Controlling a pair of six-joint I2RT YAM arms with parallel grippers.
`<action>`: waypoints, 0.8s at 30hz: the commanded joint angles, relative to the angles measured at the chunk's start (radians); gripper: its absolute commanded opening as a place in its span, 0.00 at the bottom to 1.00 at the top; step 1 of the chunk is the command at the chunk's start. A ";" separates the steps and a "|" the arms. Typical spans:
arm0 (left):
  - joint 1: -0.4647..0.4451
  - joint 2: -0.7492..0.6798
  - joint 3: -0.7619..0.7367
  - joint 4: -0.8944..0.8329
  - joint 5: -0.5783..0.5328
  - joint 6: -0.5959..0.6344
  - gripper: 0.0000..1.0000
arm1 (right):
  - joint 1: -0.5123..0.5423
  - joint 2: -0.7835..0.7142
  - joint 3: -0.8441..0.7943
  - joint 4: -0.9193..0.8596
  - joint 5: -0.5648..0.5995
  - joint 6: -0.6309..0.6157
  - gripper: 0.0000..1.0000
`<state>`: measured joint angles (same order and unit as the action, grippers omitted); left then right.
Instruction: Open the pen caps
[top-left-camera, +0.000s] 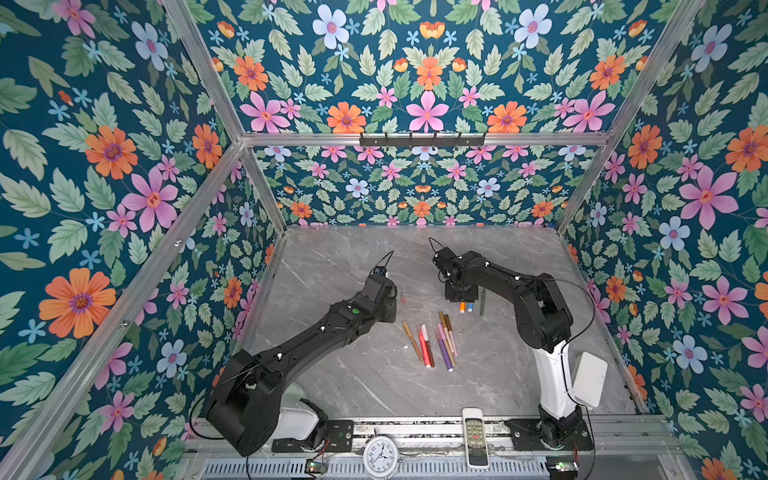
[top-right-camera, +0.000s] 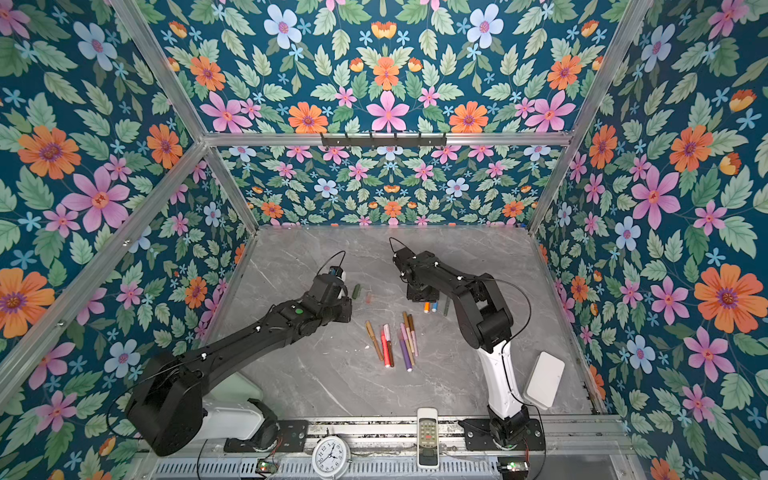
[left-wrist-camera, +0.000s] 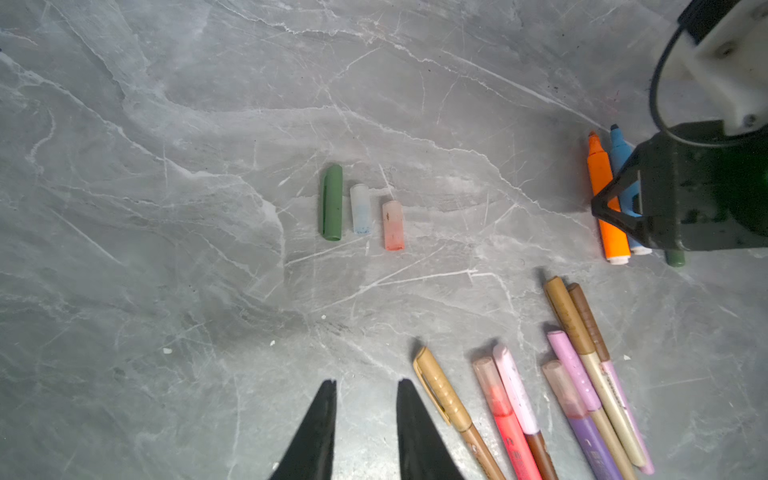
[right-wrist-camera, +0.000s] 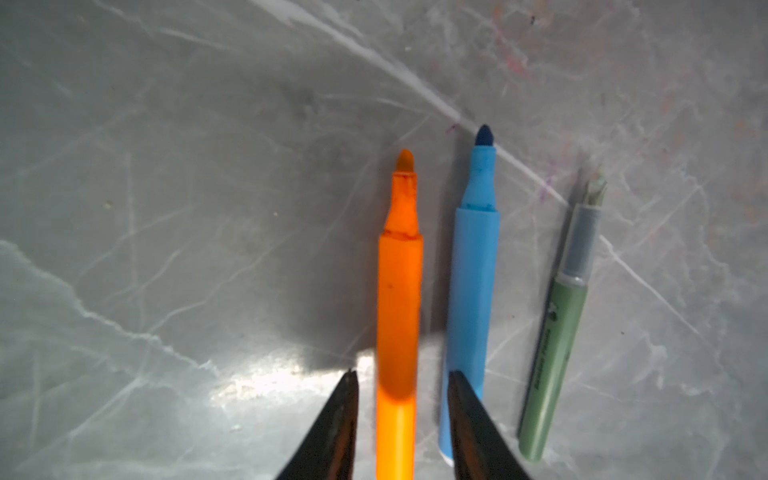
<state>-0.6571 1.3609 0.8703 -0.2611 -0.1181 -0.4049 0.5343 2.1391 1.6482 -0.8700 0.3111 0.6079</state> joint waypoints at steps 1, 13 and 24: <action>-0.001 -0.003 0.007 -0.004 0.003 0.006 0.28 | 0.001 -0.038 -0.020 -0.018 0.020 0.014 0.40; -0.001 0.012 0.003 0.015 0.030 -0.005 0.29 | -0.133 -0.370 -0.389 0.164 -0.151 -0.006 0.36; 0.000 0.038 0.010 0.035 0.061 -0.017 0.28 | -0.387 -0.437 -0.630 0.406 -0.479 -0.042 0.33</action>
<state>-0.6563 1.3991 0.8753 -0.2493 -0.0628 -0.4171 0.1535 1.7000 1.0153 -0.5270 -0.1013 0.5911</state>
